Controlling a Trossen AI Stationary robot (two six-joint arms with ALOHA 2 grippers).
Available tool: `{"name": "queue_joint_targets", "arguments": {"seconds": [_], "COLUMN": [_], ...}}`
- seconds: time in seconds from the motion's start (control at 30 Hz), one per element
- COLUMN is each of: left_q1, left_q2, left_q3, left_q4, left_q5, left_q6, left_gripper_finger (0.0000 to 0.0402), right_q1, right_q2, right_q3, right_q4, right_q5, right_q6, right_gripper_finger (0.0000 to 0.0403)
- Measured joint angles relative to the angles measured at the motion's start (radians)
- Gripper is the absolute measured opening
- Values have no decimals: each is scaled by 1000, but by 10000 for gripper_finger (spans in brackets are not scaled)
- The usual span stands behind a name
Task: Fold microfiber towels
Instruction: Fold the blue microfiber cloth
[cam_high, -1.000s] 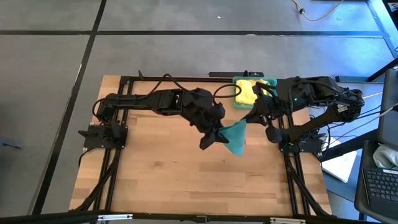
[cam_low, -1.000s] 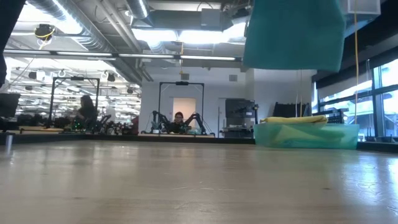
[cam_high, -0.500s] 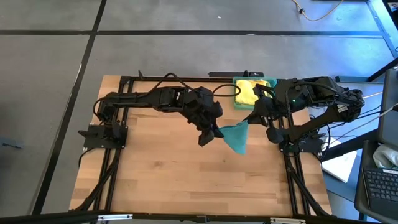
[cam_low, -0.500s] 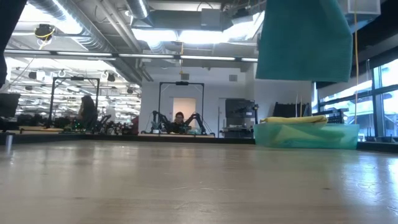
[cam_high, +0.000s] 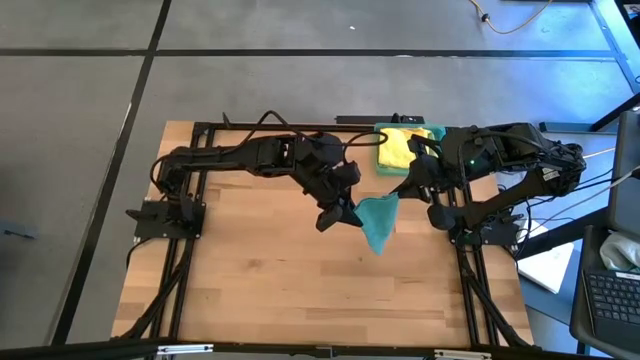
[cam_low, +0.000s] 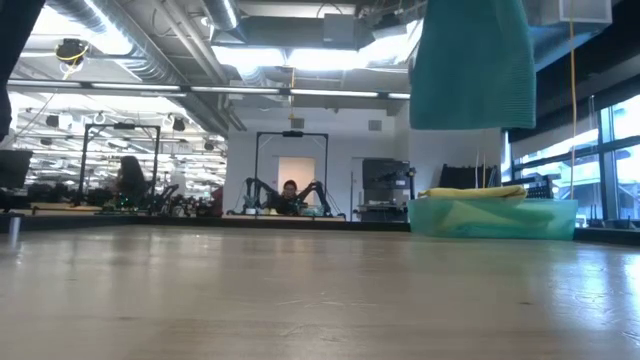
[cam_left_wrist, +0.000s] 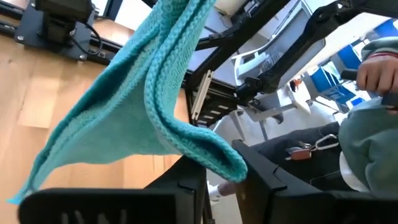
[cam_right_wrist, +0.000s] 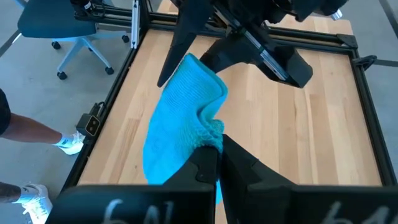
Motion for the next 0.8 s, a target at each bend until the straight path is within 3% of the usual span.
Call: {"name": "queue_joint_targets", "arguments": {"seconds": [0.43, 0.8], "left_q1": [4, 46], "left_q2": [0, 0], "left_q3": [0, 0], "left_q4": [-13, -22], "left_q5": [15, -85], "left_q6": [-52, -130], "left_gripper_finger": [94, 139], "right_q1": [0, 0], "right_q2": [0, 0], "right_q3": [0, 0], "right_q4": [0, 0], "right_q5": [0, 0], "right_q6": [0, 0], "right_gripper_finger": [6, 6]}}
